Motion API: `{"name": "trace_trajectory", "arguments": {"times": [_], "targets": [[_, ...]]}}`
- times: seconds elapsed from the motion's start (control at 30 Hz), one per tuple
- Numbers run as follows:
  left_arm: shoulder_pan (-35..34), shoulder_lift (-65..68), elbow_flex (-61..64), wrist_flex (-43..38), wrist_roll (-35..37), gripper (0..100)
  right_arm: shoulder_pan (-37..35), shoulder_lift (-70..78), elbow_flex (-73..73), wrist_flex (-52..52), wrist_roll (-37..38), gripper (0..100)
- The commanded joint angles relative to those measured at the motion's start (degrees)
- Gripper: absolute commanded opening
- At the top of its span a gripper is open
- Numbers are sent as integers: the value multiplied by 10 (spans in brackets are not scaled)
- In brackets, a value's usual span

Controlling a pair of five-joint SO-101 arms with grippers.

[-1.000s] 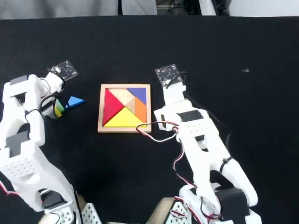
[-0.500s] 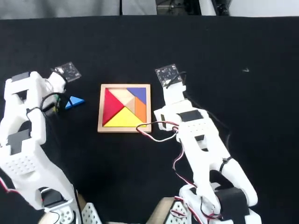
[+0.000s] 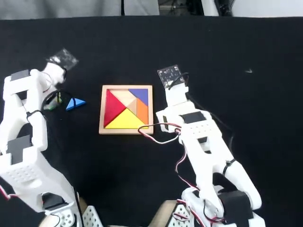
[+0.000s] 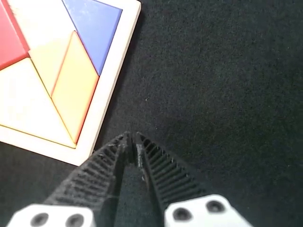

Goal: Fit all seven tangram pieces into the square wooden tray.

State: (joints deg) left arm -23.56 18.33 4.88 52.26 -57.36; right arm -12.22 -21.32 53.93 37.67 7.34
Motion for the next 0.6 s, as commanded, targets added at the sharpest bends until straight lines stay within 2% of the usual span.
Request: {"name": "trace_trajectory", "arguments": {"times": [0.0, 0.07, 0.1, 0.23, 0.33, 0.47, 0.57], "targets": [[-29, 1, -35, -129, 119, 248, 4, -29, -5, -11, 6, 15], [-45, 14, -30, -185, 146, 248, 4, -29, -5, -11, 6, 15], [-52, 22, -31, -197, 136, 248, 4, -29, -5, -11, 6, 15], [-72, 62, -36, -200, 69, 248, 4, -29, -5, -11, 6, 15], [-77, 81, -29, -197, 61, 248, 4, -29, -5, -11, 6, 15], [-74, 78, -30, -127, 52, 248, 4, -29, -5, -11, 6, 15], [-71, 54, -28, -59, 9, 248, 4, -29, -5, -11, 6, 15]]}}
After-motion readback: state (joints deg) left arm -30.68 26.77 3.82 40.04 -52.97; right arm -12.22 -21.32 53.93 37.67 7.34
